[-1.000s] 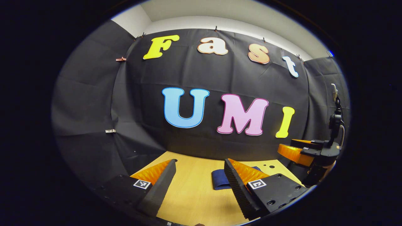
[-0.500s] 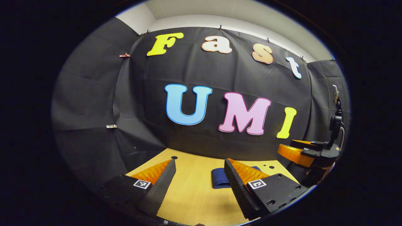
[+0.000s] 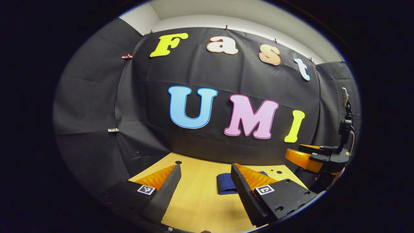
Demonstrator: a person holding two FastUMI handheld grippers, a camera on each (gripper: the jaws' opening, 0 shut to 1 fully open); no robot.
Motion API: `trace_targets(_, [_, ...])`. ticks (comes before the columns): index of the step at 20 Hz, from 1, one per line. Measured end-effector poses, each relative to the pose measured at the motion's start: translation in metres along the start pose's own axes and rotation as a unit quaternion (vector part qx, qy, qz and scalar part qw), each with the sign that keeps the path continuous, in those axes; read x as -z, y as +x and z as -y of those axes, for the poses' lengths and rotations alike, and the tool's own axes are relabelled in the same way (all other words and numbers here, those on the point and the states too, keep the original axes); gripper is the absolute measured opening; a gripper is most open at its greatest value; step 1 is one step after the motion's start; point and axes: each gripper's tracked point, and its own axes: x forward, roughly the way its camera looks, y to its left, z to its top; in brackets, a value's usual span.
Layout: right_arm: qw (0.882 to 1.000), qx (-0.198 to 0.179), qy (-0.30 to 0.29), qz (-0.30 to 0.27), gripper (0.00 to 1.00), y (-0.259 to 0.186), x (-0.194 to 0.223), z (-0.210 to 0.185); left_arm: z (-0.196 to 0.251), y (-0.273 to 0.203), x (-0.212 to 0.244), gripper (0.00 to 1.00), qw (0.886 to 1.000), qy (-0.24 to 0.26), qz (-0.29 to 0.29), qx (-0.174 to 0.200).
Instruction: Grasp the waist and the cuffs of the jeans and fold them to make the two legs overlap; first hold the waist and fold one-third of the jeans toward the cuffs, then hold the cuffs and fold the remaining one-third in the same direction to finish folding.
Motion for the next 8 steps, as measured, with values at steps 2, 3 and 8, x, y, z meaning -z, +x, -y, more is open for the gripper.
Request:
trace_targets(2, [1.000, 0.001, 0.003, 0.000, 0.98, -0.0004, -0.0003, 0.0008, -0.0003, 0.0014, 0.0002, 0.96, 1.000, 0.003, 0.000, 0.001])
trace_targets(3, [1.000, 0.002, 0.003, 0.000, 0.98, -0.0001, 0.0000, 0.0012, -0.0004, 0.0010, 0.0004, 0.96, 1.000, 0.004, 0.001, 0.001])
trace_targets(8, [1.000, 0.002, 0.000, -0.001, 0.98, -0.0010, 0.0001, 0.0007, 0.0001, 0.0025, 0.0010, 0.97, 1.000, 0.013, -0.001, 0.005])
